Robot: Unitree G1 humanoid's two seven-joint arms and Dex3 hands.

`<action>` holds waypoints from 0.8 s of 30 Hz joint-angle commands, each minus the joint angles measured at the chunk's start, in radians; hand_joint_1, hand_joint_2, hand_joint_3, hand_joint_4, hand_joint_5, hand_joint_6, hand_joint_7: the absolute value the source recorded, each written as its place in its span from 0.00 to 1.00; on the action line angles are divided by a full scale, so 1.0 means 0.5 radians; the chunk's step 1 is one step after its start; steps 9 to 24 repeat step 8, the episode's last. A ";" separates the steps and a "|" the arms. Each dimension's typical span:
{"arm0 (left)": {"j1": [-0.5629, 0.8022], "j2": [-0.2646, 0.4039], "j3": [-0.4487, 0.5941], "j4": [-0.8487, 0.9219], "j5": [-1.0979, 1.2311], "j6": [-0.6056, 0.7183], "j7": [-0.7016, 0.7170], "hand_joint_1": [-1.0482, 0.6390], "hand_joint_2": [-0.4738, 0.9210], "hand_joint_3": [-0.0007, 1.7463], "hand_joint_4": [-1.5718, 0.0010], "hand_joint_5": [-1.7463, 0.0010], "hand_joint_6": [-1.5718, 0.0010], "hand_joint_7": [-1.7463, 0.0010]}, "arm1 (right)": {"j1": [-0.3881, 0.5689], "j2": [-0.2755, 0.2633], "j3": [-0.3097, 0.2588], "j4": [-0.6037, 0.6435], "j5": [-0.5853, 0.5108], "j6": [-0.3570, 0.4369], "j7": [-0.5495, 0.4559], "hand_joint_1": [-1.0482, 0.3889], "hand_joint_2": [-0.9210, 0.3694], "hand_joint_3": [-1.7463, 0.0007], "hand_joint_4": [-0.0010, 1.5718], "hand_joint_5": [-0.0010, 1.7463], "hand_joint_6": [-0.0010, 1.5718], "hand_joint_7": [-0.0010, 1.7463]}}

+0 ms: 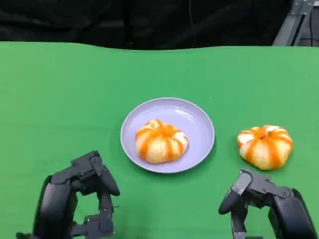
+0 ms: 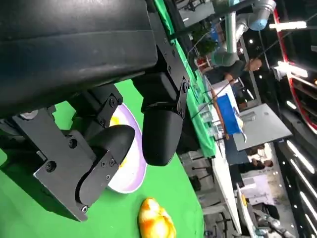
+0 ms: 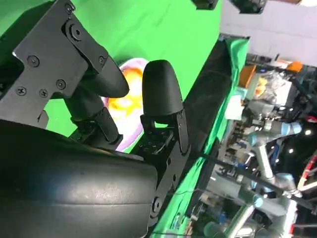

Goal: Grasp the bread from the table and place it into the plate.

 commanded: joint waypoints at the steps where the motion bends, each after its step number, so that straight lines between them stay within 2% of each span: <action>1: -0.029 0.018 -0.005 0.023 -0.003 0.029 -0.002 0.61 0.46 1.00 0.37 0.00 0.45 0.05 | -0.046 -0.006 -0.027 0.009 0.015 0.057 0.011 0.72 0.59 0.05 0.59 1.00 0.54 0.82; 24: -0.045 0.038 0.003 0.006 -0.046 0.070 -0.025 0.61 0.45 1.00 0.39 0.00 0.45 0.05 | -0.082 -0.015 -0.042 0.014 -0.031 0.099 0.000 0.71 0.58 0.05 0.58 1.00 0.52 0.82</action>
